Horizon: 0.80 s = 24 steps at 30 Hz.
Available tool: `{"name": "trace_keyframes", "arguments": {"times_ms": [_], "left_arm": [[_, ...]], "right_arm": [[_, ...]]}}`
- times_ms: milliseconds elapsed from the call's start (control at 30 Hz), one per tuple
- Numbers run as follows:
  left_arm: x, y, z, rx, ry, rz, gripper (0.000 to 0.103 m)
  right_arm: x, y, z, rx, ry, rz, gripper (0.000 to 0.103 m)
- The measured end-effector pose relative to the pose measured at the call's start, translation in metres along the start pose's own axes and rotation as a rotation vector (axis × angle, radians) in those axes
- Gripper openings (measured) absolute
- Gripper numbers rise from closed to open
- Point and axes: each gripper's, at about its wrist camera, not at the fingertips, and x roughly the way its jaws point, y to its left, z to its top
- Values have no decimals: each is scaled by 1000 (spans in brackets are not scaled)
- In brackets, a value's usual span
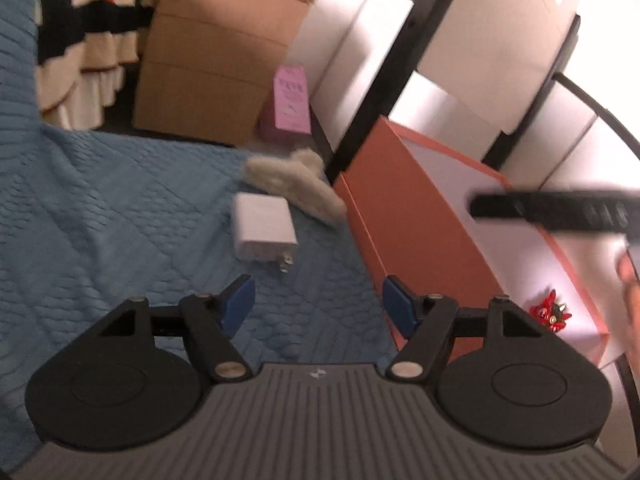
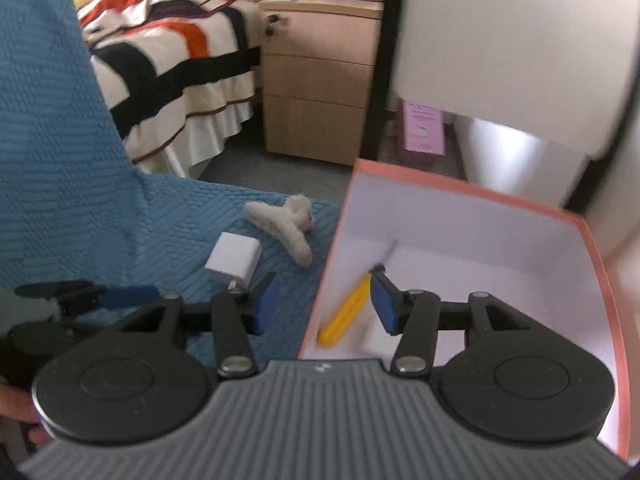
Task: Organize rigid objects
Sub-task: 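Grasp the fluffy white hair clip with the right gripper while the left gripper grasps the white square charger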
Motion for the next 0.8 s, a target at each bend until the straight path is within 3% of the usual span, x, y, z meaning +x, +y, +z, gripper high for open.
{"name": "trace_keyframes", "arguments": {"times_ms": [233, 433, 633, 800], "left_arm": [[34, 19, 9, -5, 12, 55, 74], [57, 35, 26, -51, -3, 86, 74], [70, 35, 40, -43, 13, 24, 74], [79, 30, 43, 12, -3, 55, 67]], "right_arm": [[43, 20, 39, -204, 52, 61, 45], [86, 45, 52, -356, 175, 133, 28], [124, 51, 63, -379, 271, 111, 24], [143, 47, 70, -394, 323, 104, 23]]}}
